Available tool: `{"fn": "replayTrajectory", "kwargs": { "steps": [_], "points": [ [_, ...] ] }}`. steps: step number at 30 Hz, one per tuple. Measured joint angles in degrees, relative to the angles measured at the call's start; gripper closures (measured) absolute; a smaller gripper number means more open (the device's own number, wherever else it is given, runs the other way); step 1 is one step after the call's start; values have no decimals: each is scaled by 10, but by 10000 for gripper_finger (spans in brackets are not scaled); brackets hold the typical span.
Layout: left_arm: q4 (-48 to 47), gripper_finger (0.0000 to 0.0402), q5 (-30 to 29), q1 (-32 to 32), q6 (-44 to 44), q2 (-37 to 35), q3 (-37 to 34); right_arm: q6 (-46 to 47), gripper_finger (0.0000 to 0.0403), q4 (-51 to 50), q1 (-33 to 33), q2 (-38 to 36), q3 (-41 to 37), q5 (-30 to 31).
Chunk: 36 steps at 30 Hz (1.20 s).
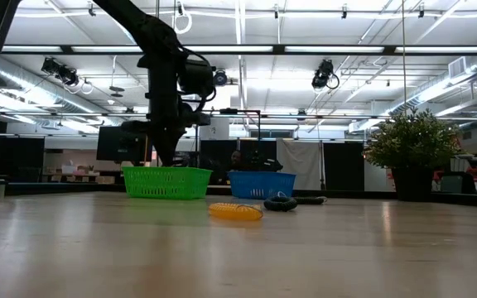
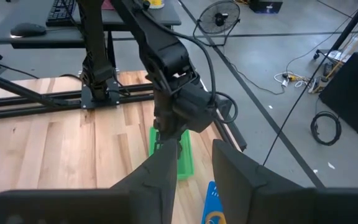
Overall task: Sort spring keychains into baskets
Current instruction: Put the black spring keychain into the green basket
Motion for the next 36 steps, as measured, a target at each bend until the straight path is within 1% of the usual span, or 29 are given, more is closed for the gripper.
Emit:
{"fn": "replayTrajectory", "kwargs": {
  "steps": [5,9,13,23,29,32,36],
  "points": [
    [19,397,1,0,-3,0,-12,0,298,0,0,0,0,0],
    [40,391,14,-2,19,0,-11,0,298,0,0,0,0,0],
    [55,367,26,-5,20,0,-11,0,298,0,0,0,0,0],
    [58,297,29,-6,21,0,-11,0,298,0,0,0,0,0],
    [60,268,31,-7,38,0,-11,0,298,0,0,0,0,0],
    [60,265,30,-11,47,0,-11,0,298,0,0,0,0,0],
    [63,281,11,-19,53,-5,-11,0,298,-6,0,0,0,0]
  ]
}}
